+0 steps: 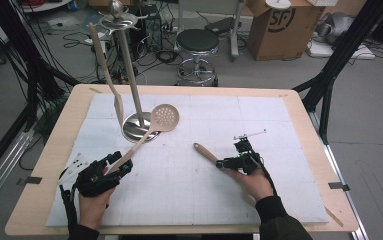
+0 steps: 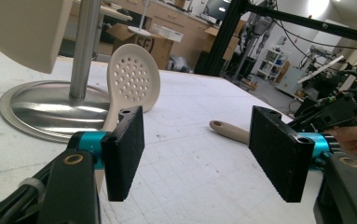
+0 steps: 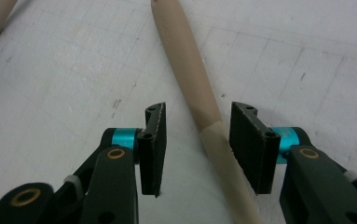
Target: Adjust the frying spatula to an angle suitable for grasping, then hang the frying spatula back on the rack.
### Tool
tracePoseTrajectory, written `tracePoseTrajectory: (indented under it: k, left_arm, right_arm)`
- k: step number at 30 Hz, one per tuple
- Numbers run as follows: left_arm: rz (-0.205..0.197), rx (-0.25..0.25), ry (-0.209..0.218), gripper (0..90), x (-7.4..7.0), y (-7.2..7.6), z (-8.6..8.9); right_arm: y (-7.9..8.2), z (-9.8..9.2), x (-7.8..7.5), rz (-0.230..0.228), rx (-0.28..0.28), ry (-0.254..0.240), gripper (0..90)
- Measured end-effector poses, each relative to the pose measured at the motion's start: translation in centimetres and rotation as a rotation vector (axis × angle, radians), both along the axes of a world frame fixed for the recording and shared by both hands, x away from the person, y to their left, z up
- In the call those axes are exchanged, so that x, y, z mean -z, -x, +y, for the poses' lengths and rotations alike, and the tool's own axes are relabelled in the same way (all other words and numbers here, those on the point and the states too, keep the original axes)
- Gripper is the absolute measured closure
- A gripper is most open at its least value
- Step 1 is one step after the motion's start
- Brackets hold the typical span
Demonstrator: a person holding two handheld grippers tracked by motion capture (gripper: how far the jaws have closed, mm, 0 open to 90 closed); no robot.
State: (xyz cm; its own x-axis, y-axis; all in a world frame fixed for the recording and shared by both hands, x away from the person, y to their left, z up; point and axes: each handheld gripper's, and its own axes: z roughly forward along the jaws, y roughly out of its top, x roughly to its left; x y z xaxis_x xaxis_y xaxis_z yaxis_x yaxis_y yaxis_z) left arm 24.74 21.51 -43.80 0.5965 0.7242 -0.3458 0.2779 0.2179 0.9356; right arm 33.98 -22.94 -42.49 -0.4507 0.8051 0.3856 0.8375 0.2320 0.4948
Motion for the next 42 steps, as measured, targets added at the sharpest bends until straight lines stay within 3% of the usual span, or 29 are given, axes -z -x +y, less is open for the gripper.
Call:
tracePoseTrajectory:
  k: [7,18,20,27,31,42]
  left_arm:
    - [0.003,0.000,-0.002,36.6,0.1,-0.1,0.1]
    - [0.001,0.002,-0.004,36.6,0.0,0.0,-0.1]
    - [0.000,0.001,-0.003,36.6,0.0,-0.1,-0.1]
    - [0.001,0.007,-0.011,36.6,0.0,0.0,-0.3]
    - [0.001,0.008,-0.013,36.6,0.0,0.0,-0.3]
    - [0.003,0.007,-0.009,36.5,0.0,-0.2,-0.3]
  right_arm:
    - [-0.1,0.0,0.4,0.029,-0.025,0.035,56.1]
    - [0.1,0.8,0.4,0.001,-0.094,0.105,55.3]
    - [0.1,1.0,0.3,-0.009,-0.104,0.134,55.4]
    - [0.8,2.8,0.1,-0.096,-0.176,0.319,62.0]
    - [1.0,3.3,0.2,-0.129,-0.193,0.366,62.2]
    - [1.1,3.4,0.1,-0.147,-0.217,0.370,76.3]
